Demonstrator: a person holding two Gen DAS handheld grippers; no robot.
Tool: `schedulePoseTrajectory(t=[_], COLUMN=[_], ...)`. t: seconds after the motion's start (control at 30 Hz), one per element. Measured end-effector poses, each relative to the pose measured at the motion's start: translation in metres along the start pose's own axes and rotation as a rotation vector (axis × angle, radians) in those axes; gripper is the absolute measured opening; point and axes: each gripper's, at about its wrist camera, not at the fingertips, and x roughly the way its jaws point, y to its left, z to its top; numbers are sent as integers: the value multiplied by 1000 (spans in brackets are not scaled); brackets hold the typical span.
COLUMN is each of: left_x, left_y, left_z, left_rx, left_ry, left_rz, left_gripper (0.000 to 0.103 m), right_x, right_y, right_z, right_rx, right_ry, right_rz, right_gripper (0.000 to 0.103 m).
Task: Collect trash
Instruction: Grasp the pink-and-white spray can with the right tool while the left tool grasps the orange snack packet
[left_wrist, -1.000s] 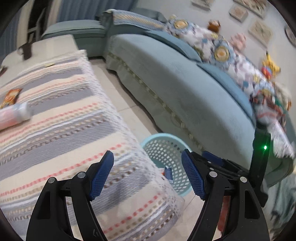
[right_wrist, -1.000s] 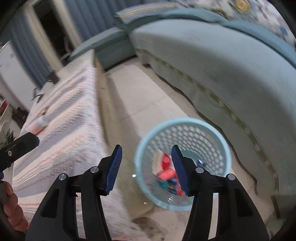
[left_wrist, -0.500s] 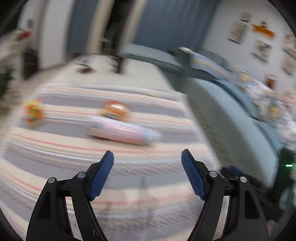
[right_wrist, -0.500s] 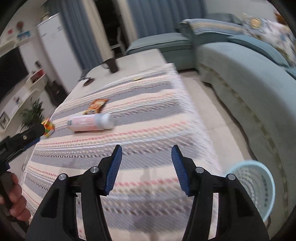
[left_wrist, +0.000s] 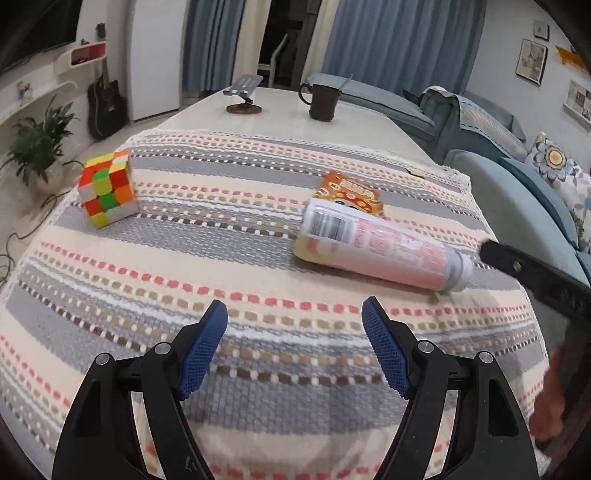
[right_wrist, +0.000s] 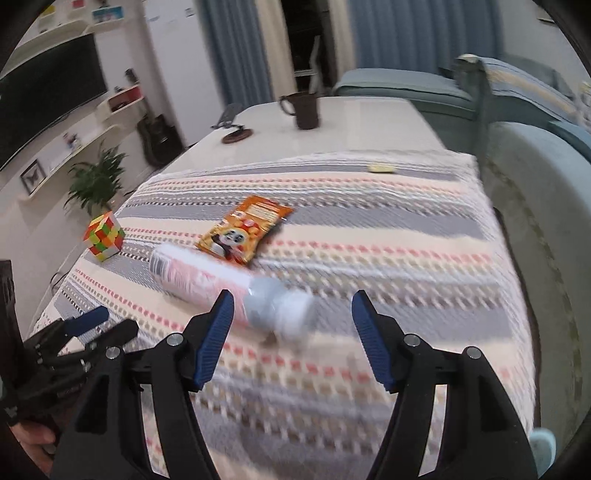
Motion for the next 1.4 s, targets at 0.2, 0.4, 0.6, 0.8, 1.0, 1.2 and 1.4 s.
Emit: schedulePoseTrajectory(t=[0.2,0.4,0.6,0.8,1.0,1.2,1.4], left_x=[5,-8,-15,-16,-21,-24,-5], left_y=[21,45,72,88,98,90,57], left_z=[-6,-8,-8,-1,4,14,36], left_rx=[-87,-180,-284,-289,-287,-256,-194], left_ry=[-20,-81,-105,-99,-97,-113,-67], left_rz=[-30,-14,4,9,20,-19,-123], left_gripper=[72,72,72,72,72,72,72], right_x=[41,48,31,50,65,29,-26], right_y=[12,26,62,104,105,86,41], right_z=[17,9,-5,-9,-25,-28,-44], right_rx=[-89,-164,-263,-360,-283,-206,-116], right_ry=[81,162,225,256,267,159,69], right_rz=[90,208,312,308,362,354,251], right_gripper=[63,63,65,58,45,43,43])
